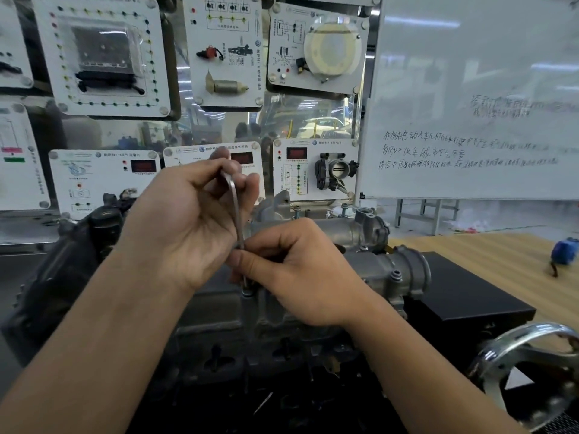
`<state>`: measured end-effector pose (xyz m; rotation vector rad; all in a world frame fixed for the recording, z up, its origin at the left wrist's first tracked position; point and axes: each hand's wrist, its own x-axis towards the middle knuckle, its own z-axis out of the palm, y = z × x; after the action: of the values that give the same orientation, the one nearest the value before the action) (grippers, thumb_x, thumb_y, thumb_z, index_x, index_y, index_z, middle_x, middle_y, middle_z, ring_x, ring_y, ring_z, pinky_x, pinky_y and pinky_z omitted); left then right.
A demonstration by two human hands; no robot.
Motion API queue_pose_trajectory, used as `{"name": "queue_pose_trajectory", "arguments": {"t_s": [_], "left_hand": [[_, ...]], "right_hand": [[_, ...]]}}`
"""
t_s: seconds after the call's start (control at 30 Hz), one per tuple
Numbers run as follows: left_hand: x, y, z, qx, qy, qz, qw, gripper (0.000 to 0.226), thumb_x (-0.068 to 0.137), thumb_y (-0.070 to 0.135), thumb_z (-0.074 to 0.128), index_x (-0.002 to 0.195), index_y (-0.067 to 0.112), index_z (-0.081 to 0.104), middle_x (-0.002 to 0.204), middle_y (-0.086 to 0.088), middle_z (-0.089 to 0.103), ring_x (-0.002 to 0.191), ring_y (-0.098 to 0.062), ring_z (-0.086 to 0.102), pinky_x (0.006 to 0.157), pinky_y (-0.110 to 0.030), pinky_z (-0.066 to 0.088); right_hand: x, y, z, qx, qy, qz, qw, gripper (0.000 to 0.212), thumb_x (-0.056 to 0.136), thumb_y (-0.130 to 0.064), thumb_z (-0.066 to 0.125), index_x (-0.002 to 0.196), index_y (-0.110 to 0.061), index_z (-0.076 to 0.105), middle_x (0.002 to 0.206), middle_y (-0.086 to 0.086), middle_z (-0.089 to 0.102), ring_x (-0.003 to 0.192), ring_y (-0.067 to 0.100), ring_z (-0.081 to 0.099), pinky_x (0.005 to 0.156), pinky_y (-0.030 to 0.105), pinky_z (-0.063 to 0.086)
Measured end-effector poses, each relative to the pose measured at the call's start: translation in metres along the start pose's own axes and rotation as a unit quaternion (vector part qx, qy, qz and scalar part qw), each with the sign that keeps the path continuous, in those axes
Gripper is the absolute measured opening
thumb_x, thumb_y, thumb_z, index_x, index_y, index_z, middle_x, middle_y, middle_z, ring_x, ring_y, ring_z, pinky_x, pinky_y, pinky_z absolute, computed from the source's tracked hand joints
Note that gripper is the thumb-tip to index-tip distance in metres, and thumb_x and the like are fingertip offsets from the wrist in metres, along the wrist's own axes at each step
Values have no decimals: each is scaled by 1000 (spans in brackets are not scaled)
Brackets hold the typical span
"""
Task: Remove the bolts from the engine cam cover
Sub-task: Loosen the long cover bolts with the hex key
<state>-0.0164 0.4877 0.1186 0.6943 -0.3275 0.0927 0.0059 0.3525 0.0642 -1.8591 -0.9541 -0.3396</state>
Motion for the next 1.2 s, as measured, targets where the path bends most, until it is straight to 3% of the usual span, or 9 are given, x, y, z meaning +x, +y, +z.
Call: {"name": "queue_pose_trajectory", "arguments": {"t_s": [0.13, 0.2, 0.33, 0.47, 0.67, 0.73, 0.9, 1.03, 1.2], "left_hand": [[-7, -6, -25, -57, -89, 40, 994, 12, 85, 7, 53, 94, 13, 58, 75, 3, 63, 68, -10, 66, 74, -29, 57], [-6, -6, -33, -22, -146, 17, 989, 12, 86, 11, 57, 94, 18, 63, 86, 3, 65, 83, -12, 68, 82, -28, 55], [-6, 4, -34, 149, -222, -4, 964, 21, 81, 23, 72, 102, 21, 71, 107, 0, 68, 94, -14, 66, 85, -26, 54], [-6, 6, -14, 308, -145, 52, 939, 33, 62, 32, 88, 89, 18, 75, 81, -1, 68, 65, -13, 63, 62, -25, 56], [6, 0, 14, 469, 12, 178, 865, 6, 85, 12, 73, 85, 13, 68, 67, -3, 71, 32, -14, 51, 37, -21, 40], [6, 0, 17, 459, 24, 172, 871, 11, 90, 3, 63, 89, 13, 67, 75, -4, 74, 35, -15, 54, 37, -21, 41], [0, 3, 16, 191, -47, -2, 980, 24, 89, -6, 46, 90, 10, 65, 86, -6, 73, 48, -9, 61, 42, -17, 50], [-2, 3, 18, 132, -55, -13, 990, 30, 84, -9, 43, 83, 14, 63, 75, 1, 64, 41, -1, 44, 36, -8, 38], [0, -1, 14, 18, 12, 47, 999, 39, 87, -13, 31, 83, 13, 58, 78, -2, 54, 45, -4, 44, 41, -10, 37]], "right_hand": [[1, 2, -3, 35, -30, 14, 999, 28, 96, -22, 65, 79, -1, 74, 62, 22, 64, 50, 21, 50, 48, 35, 39], [1, 2, -5, 58, -43, 21, 997, 24, 96, -18, 64, 85, 1, 74, 73, 20, 72, 65, 35, 68, 61, 46, 56], [2, 2, -8, 56, -56, 27, 996, 21, 97, -16, 62, 90, -1, 76, 85, 28, 72, 86, 55, 64, 77, 64, 52], [2, 3, -6, 35, -45, 33, 998, 21, 98, -13, 61, 91, 0, 75, 87, 10, 77, 82, 24, 74, 81, 43, 59], [2, 0, -3, 21, -39, 25, 999, 21, 97, -17, 62, 88, -4, 75, 83, 7, 77, 79, 44, 68, 70, 54, 55], [2, 0, -4, 25, -37, 25, 999, 20, 97, -18, 63, 88, -4, 76, 82, 7, 77, 79, 43, 68, 70, 54, 55], [1, 2, -7, 34, -46, 22, 998, 19, 95, -18, 65, 89, -5, 76, 81, 14, 76, 80, 44, 69, 73, 55, 55], [1, 4, -7, 35, -58, 20, 998, 19, 95, -22, 65, 88, -9, 77, 80, 17, 75, 79, 48, 67, 71, 57, 56], [3, 4, -5, 38, -54, 15, 998, 20, 96, -16, 64, 87, -5, 77, 81, 5, 78, 74, 11, 73, 69, 25, 58]]}}
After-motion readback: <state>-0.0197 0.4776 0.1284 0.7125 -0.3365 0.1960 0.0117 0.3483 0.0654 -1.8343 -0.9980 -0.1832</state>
